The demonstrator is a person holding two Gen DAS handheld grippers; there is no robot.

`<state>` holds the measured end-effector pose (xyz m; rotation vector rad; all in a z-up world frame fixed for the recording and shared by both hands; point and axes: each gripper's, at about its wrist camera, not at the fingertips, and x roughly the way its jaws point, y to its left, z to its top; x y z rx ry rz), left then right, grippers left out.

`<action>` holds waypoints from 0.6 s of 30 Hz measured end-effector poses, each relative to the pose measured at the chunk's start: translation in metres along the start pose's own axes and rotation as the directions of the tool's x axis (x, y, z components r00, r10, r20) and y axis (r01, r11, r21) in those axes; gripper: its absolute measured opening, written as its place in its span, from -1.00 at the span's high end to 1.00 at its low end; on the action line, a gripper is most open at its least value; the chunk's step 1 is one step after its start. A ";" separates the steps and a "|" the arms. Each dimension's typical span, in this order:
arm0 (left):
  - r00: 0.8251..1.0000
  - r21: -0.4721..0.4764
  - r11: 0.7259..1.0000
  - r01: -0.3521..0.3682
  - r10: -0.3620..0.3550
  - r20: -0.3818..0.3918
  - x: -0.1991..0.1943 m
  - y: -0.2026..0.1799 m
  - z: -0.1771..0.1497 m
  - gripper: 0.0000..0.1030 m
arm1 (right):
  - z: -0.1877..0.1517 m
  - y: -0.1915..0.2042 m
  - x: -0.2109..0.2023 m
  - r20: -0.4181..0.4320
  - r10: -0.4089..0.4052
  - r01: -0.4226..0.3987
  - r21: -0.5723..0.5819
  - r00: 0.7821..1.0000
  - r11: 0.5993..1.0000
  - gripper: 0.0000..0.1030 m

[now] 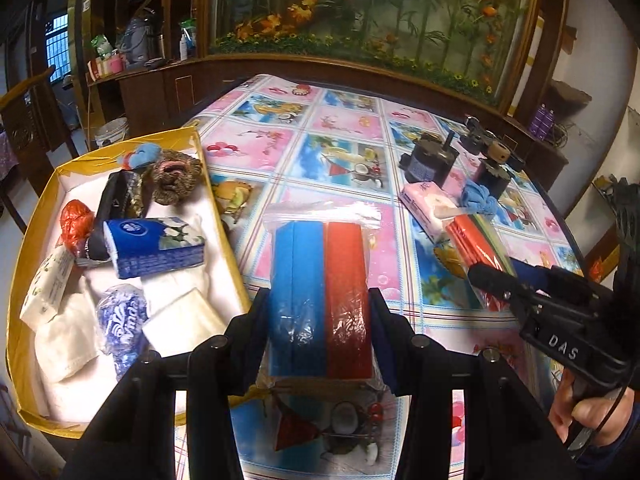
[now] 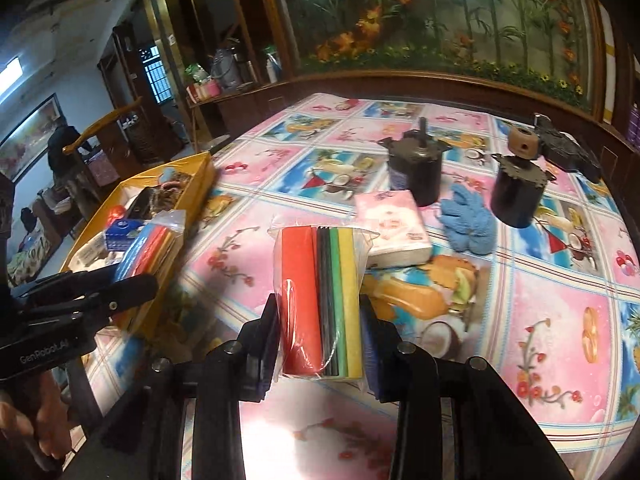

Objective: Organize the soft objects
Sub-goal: 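Carry both bagged sponge packs toward the yellow box with both tools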

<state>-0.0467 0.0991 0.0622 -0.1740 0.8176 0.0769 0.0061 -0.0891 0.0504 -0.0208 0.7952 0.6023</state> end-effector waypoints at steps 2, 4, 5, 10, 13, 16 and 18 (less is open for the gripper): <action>1.000 -0.005 1.000 -0.006 0.006 0.003 -0.001 0.003 0.000 0.11 | 0.001 0.006 0.000 0.004 0.016 -0.016 -0.001 1.000 1.000 0.24; 1.000 -0.009 1.000 -0.014 0.014 0.007 -0.002 0.007 0.000 0.11 | 0.001 0.013 0.002 0.005 0.033 -0.033 -0.003 0.999 0.999 0.24; 1.000 -0.010 1.000 -0.019 0.019 0.010 -0.002 0.008 0.000 0.11 | 0.002 0.015 0.003 0.005 0.039 -0.039 -0.005 0.999 0.999 0.24; 0.999 -0.021 0.999 -0.031 0.031 0.018 -0.005 0.015 -0.001 0.11 | 0.002 0.028 0.007 -0.001 0.063 -0.063 -0.019 0.998 0.998 0.24; 0.999 -0.022 0.999 -0.033 0.033 0.016 -0.006 0.017 -0.002 0.11 | 0.002 0.033 0.009 -0.005 0.072 -0.072 -0.022 0.997 0.997 0.24; 0.999 -0.026 0.999 -0.034 0.034 0.015 -0.006 0.020 -0.002 0.11 | 0.002 0.036 0.010 -0.009 0.080 -0.081 -0.023 0.997 0.996 0.24; 0.999 -0.032 0.999 -0.034 0.035 0.015 -0.006 0.023 -0.003 0.11 | 0.002 0.038 0.011 -0.011 0.082 -0.082 -0.025 0.997 0.996 0.24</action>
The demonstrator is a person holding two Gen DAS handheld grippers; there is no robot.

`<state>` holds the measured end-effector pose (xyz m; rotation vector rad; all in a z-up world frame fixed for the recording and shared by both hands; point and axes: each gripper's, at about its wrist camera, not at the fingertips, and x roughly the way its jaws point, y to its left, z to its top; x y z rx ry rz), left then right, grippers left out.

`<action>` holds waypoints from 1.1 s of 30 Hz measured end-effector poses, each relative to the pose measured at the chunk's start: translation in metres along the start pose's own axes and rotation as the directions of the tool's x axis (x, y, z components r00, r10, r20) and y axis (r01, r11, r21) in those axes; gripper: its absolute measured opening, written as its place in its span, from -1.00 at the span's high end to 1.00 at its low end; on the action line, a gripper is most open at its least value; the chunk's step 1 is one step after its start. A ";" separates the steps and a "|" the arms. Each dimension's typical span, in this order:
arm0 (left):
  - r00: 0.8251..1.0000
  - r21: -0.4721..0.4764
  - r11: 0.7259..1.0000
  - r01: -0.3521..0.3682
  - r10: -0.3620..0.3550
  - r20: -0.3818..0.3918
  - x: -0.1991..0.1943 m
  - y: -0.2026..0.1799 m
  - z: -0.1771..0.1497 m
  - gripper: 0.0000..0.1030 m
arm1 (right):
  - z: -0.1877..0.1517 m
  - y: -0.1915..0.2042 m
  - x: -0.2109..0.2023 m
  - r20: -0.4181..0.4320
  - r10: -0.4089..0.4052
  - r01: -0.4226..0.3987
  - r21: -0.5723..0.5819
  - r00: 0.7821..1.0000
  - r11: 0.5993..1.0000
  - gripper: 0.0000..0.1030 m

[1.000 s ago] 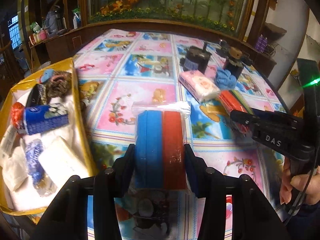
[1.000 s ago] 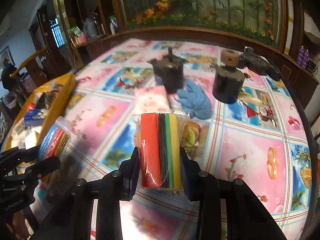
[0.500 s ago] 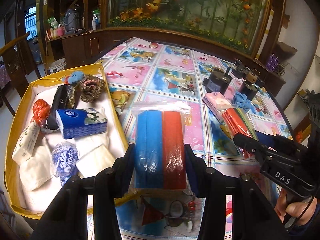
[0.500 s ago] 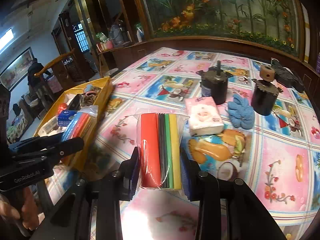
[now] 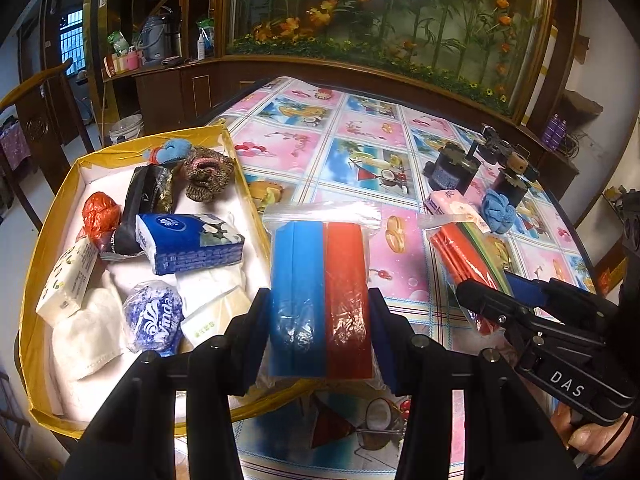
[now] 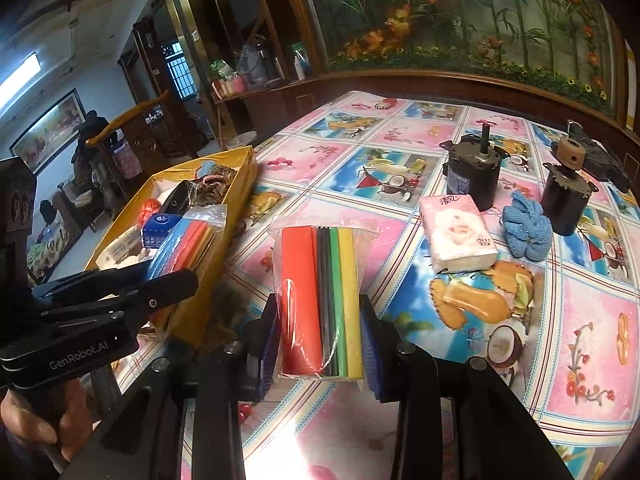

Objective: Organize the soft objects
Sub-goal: 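Carry both bagged sponge packs toward the yellow box with both tools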

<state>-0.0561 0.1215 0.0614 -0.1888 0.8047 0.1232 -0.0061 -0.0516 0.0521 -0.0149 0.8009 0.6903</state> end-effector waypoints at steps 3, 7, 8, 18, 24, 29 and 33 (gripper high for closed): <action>1.000 -0.006 1.000 -0.001 0.001 0.000 0.000 0.003 0.000 0.11 | 0.000 0.004 0.002 -0.003 0.004 -0.004 -0.002 1.000 1.000 0.24; 1.000 -0.014 1.000 0.001 -0.001 0.003 -0.002 0.007 0.000 0.11 | 0.001 0.008 0.004 -0.008 0.011 -0.011 -0.008 1.000 1.000 0.24; 1.000 -0.016 1.000 0.001 -0.001 0.003 -0.002 0.008 0.000 0.11 | 0.001 0.009 0.005 -0.009 0.011 -0.011 -0.010 1.000 1.000 0.24; 1.000 -0.042 0.999 0.001 0.000 0.014 -0.008 0.019 0.001 0.11 | 0.001 0.024 0.008 -0.018 0.024 -0.025 -0.032 1.000 0.999 0.24; 0.999 -0.068 0.998 0.000 0.003 0.033 -0.016 0.030 0.001 0.11 | 0.005 0.036 0.013 -0.026 0.032 -0.033 -0.052 0.999 0.998 0.24; 0.999 -0.097 0.995 -0.011 0.015 0.046 -0.022 0.045 0.003 0.11 | 0.014 0.051 0.013 -0.014 0.044 -0.045 -0.079 0.999 0.996 0.24; 0.998 -0.124 0.992 -0.020 0.027 0.060 -0.030 0.059 0.002 0.11 | 0.019 0.064 0.014 -0.012 0.052 -0.053 -0.102 0.999 0.993 0.24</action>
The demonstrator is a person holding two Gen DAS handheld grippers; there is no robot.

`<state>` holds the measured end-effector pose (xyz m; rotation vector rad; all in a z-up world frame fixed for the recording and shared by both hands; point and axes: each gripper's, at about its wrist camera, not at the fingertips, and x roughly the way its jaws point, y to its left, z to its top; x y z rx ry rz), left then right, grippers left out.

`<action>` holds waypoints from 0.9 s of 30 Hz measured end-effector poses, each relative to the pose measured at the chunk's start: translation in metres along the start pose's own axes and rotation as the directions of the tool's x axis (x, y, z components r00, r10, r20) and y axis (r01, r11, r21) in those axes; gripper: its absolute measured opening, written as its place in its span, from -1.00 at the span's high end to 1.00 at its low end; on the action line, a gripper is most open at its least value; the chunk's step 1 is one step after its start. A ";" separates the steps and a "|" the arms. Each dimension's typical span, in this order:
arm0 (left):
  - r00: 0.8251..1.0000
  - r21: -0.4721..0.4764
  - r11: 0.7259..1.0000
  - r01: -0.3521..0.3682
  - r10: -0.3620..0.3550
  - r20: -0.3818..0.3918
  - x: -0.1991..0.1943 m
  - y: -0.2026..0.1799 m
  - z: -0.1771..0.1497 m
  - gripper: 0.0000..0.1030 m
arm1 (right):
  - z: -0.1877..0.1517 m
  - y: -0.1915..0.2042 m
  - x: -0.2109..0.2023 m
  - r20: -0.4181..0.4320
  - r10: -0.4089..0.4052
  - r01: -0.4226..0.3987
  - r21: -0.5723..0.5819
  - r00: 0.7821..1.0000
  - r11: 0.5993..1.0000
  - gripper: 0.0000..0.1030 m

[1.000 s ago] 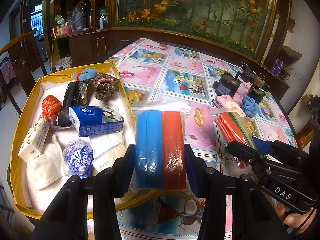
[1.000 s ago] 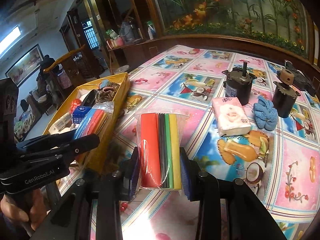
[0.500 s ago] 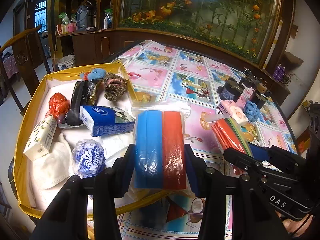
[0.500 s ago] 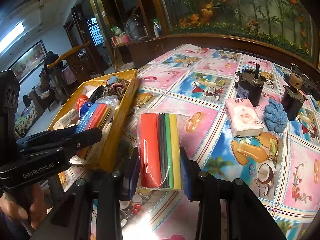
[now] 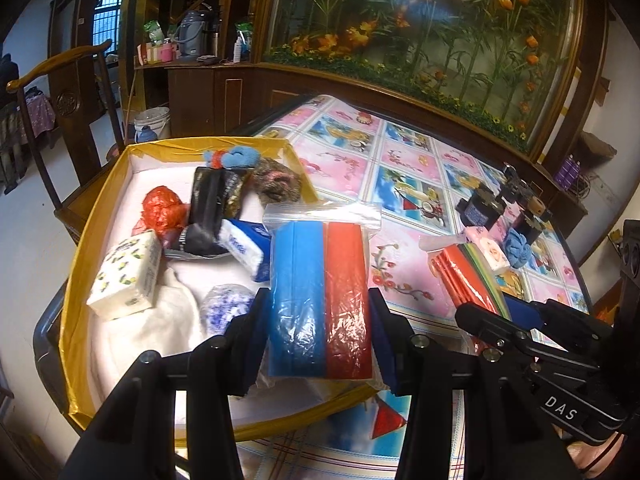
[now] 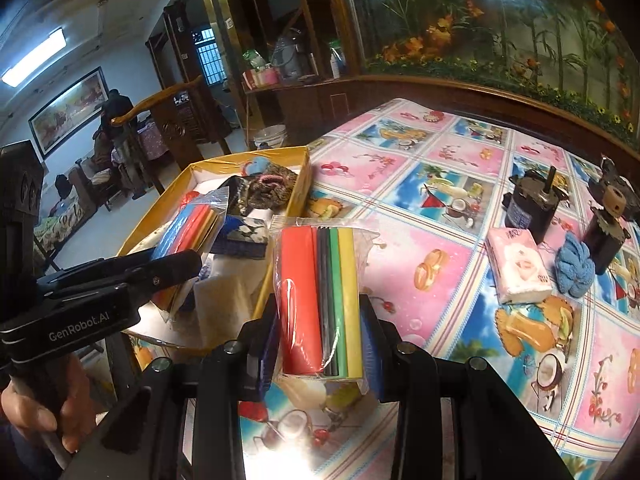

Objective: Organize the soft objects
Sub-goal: 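Carry both bagged sponge packs toward the yellow box with both tools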

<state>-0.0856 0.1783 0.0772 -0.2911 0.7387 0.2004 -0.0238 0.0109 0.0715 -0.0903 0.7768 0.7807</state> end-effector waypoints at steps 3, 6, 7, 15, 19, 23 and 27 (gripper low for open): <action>1.000 -0.022 1.000 -0.007 0.007 0.010 -0.005 0.011 0.001 0.11 | 0.003 0.007 0.002 -0.004 0.008 -0.008 -0.012 1.000 1.000 0.24; 1.000 -0.039 0.999 -0.010 0.011 0.017 -0.008 0.021 0.003 0.11 | 0.006 0.014 0.004 -0.008 0.016 -0.017 -0.021 1.000 1.000 0.24; 1.000 -0.045 0.999 -0.012 0.013 0.021 -0.009 0.025 0.004 0.11 | 0.008 0.016 0.004 -0.009 0.019 -0.019 -0.023 1.000 1.000 0.24; 0.999 -0.107 0.994 -0.038 0.041 0.029 -0.013 0.060 0.009 0.11 | 0.021 0.030 0.010 -0.008 0.035 -0.035 -0.044 0.999 0.998 0.24; 0.998 -0.139 0.989 -0.057 0.061 0.026 -0.013 0.079 0.013 0.11 | 0.034 0.035 0.017 -0.016 0.057 -0.057 -0.045 0.998 0.997 0.24; 0.998 -0.163 0.985 -0.054 0.056 0.012 -0.011 0.098 0.023 0.11 | 0.051 0.045 0.024 -0.021 0.083 -0.084 -0.057 0.996 0.995 0.24; 0.998 -0.184 0.981 -0.065 0.065 -0.007 -0.006 0.115 0.036 0.10 | 0.069 0.057 0.032 -0.018 0.095 -0.096 -0.073 0.995 0.993 0.24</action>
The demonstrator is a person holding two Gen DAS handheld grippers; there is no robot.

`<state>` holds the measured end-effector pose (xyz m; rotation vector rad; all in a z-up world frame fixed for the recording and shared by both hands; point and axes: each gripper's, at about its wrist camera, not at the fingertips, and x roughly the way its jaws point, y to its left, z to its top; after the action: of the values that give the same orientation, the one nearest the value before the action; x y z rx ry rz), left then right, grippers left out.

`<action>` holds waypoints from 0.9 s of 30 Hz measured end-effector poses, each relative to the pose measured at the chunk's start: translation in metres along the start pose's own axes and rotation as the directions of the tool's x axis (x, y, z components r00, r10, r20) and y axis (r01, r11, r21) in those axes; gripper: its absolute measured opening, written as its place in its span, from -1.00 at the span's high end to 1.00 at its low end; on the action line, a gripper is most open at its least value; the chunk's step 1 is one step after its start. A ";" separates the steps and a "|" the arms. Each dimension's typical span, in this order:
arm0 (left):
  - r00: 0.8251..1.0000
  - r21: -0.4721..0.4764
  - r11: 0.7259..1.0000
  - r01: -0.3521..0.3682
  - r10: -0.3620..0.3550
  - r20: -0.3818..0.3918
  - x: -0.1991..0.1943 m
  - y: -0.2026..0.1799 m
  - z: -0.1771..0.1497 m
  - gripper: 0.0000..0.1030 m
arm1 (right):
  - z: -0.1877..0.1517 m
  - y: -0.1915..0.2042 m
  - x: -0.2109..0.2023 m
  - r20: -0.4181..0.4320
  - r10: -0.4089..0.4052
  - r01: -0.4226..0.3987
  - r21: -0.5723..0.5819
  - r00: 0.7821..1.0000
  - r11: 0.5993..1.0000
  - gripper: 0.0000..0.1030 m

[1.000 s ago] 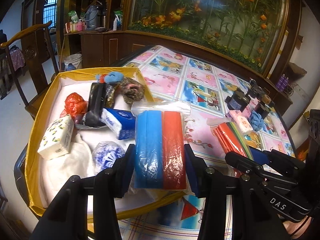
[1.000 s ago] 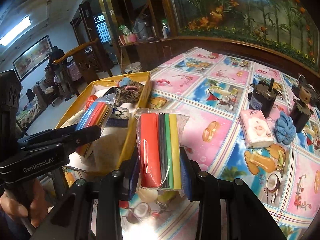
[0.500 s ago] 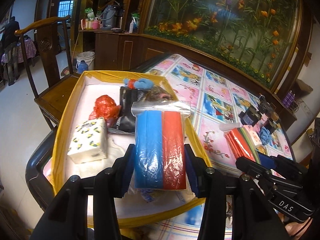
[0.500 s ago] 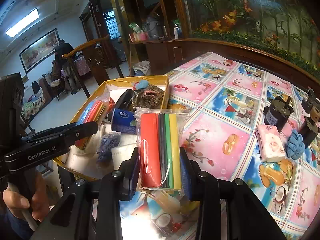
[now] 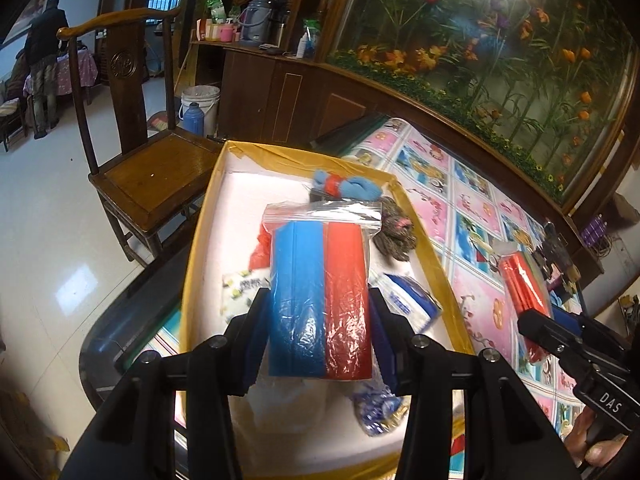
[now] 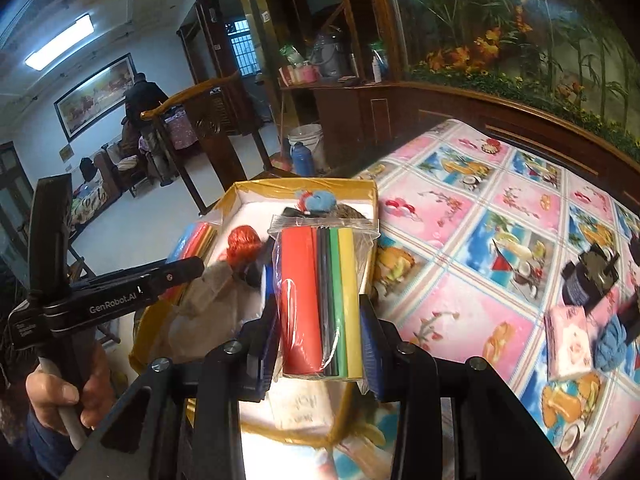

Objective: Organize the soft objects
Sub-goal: 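Carry both bagged sponge packs toward the yellow box with both tools, then lower both sponge packs into the yellow box and open both tools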

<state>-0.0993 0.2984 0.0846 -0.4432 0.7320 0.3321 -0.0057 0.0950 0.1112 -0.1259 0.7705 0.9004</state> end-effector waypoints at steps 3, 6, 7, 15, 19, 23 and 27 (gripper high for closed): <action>1.000 0.003 1.000 -0.015 0.015 -0.003 0.005 0.005 0.014 0.11 | 0.015 0.005 0.012 -0.007 0.008 -0.008 -0.004 1.000 1.000 0.24; 0.999 0.004 1.000 -0.025 0.025 -0.025 0.015 0.008 0.028 0.10 | 0.030 0.009 0.030 -0.026 0.011 -0.012 -0.008 1.000 1.000 0.24; 0.999 0.006 1.000 -0.017 0.017 -0.035 0.019 0.009 0.033 0.10 | 0.034 0.010 0.036 -0.033 0.010 -0.011 -0.010 0.999 1.000 0.24; 0.993 -0.007 0.998 -0.057 0.056 -0.104 0.059 0.021 0.065 0.10 | 0.057 0.011 0.094 -0.104 0.004 -0.003 0.007 0.995 1.000 0.24; 0.989 -0.030 0.996 -0.078 0.074 -0.128 0.072 0.029 0.074 0.10 | 0.064 0.010 0.120 -0.148 -0.006 0.007 0.011 0.989 1.000 0.24; 0.984 -0.037 0.994 -0.106 0.100 -0.147 0.082 0.035 0.077 0.10 | 0.064 0.011 0.140 -0.181 -0.025 0.025 0.000 0.983 1.000 0.24; 0.980 -0.032 0.993 -0.112 0.105 -0.167 0.092 0.040 0.076 0.10 | 0.061 0.013 0.149 -0.204 -0.034 0.033 -0.007 0.978 0.999 0.23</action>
<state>-0.0094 0.3825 0.0587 -0.4747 0.9141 0.4168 0.0739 0.2259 0.0613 -0.2369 0.9546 0.8658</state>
